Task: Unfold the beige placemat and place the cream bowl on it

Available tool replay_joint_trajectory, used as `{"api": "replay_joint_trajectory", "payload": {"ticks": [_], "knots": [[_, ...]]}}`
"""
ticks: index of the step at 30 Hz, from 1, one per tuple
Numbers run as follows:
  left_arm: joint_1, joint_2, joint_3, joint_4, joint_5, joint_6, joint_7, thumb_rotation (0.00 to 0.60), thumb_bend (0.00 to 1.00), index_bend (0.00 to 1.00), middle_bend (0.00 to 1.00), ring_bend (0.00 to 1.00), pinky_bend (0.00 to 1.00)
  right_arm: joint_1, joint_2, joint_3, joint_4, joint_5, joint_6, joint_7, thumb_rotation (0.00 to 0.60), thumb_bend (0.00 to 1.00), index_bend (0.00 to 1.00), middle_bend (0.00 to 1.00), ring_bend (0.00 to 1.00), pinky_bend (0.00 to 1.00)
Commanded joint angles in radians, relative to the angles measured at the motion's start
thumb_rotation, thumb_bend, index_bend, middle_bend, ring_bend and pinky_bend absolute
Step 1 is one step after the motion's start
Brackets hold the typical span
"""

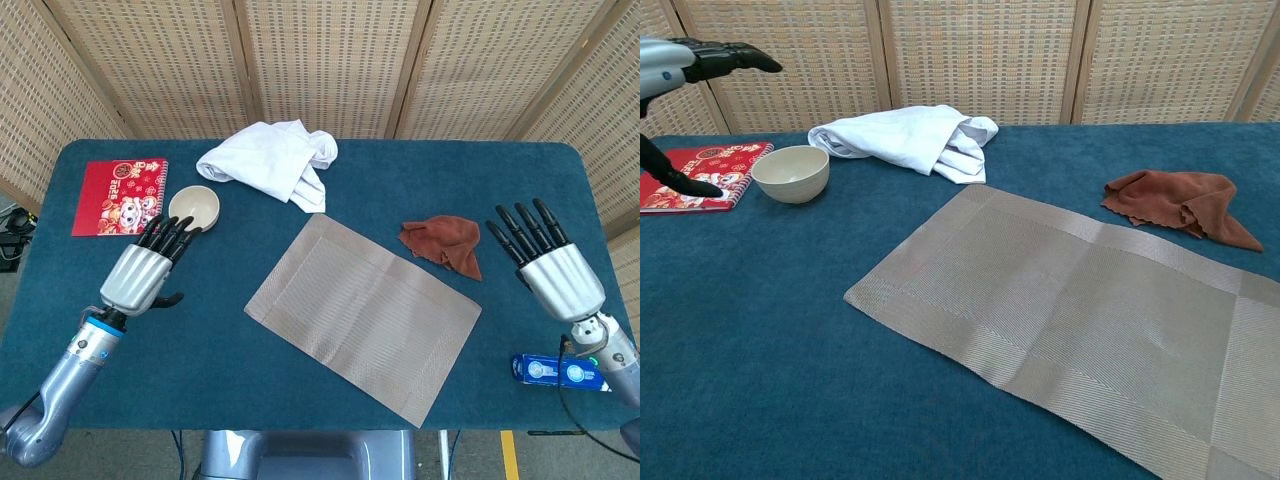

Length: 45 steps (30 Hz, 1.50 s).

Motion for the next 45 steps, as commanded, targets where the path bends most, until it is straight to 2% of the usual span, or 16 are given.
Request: {"api": "replay_joint_trajectory", "payload": {"ticks": [1, 6, 10, 19, 22, 25, 27, 32, 45], "knots": [[-0.044, -0.031, 0.008, 0.03, 0.039, -0.045, 0.028, 0.563, 0.0, 0.0, 0.0, 0.0, 0.0, -0.139, 0.049, 0.023, -0.26, 0.149, -0.03, 0.007, 0.6, 0.0, 0.0, 0.0, 0.0, 0.06], [-0.095, -0.067, 0.024, 0.059, 0.063, -0.114, 0.026, 0.557, 0.0, 0.0, 0.0, 0.0, 0.0, -0.208, 0.051, 0.019, -0.422, 0.201, -0.036, -0.008, 0.6, 0.0, 0.0, 0.0, 0.0, 0.02], [-0.137, -0.082, 0.042, 0.072, 0.061, -0.199, -0.021, 0.558, 0.0, 0.0, 0.0, 0.0, 0.0, -0.249, 0.038, 0.022, -0.493, 0.223, -0.03, -0.03, 0.6, 0.0, 0.0, 0.0, 0.0, 0.0], [-0.178, -0.192, 0.071, 0.17, 0.08, -0.251, -0.077, 0.6, 0.0, 0.01, 0.0, 0.0, 0.0, -0.287, 0.0, 0.026, -0.492, 0.2, -0.018, -0.061, 0.6, 0.0, 0.0, 0.0, 0.0, 0.0], [-0.185, -0.225, 0.078, 0.204, 0.077, -0.266, -0.103, 0.6, 0.0, 0.07, 0.0, 0.0, 0.0, -0.292, -0.001, 0.034, -0.487, 0.199, -0.02, -0.063, 0.6, 0.0, 0.0, 0.0, 0.0, 0.0], [-0.194, -0.278, 0.082, 0.273, 0.074, -0.275, -0.143, 0.6, 0.03, 0.13, 0.0, 0.0, 0.0, -0.296, 0.0, 0.043, -0.476, 0.2, -0.032, -0.049, 0.6, 0.0, 0.0, 0.0, 0.0, 0.0], [-0.2, -0.306, 0.085, 0.317, 0.073, -0.281, -0.166, 0.6, 0.09, 0.18, 0.0, 0.0, 0.0, -0.298, 0.0, 0.049, -0.467, 0.202, -0.041, -0.04, 0.6, 0.0, 0.0, 0.0, 0.0, 0.0], [-0.206, -0.349, 0.096, 0.39, 0.073, -0.291, -0.204, 0.6, 0.17, 0.24, 0.0, 0.0, 0.0, -0.301, 0.001, 0.065, -0.453, 0.206, -0.055, -0.026, 0.6, 0.0, 0.0, 0.0, 0.0, 0.0], [-0.229, -0.455, 0.112, 0.524, 0.09, -0.288, -0.258, 0.6, 0.2, 0.25, 0.0, 0.0, 0.0, -0.316, 0.009, 0.086, -0.457, 0.198, -0.087, -0.031, 0.6, 0.0, 0.0, 0.0, 0.0, 0.0]]}}
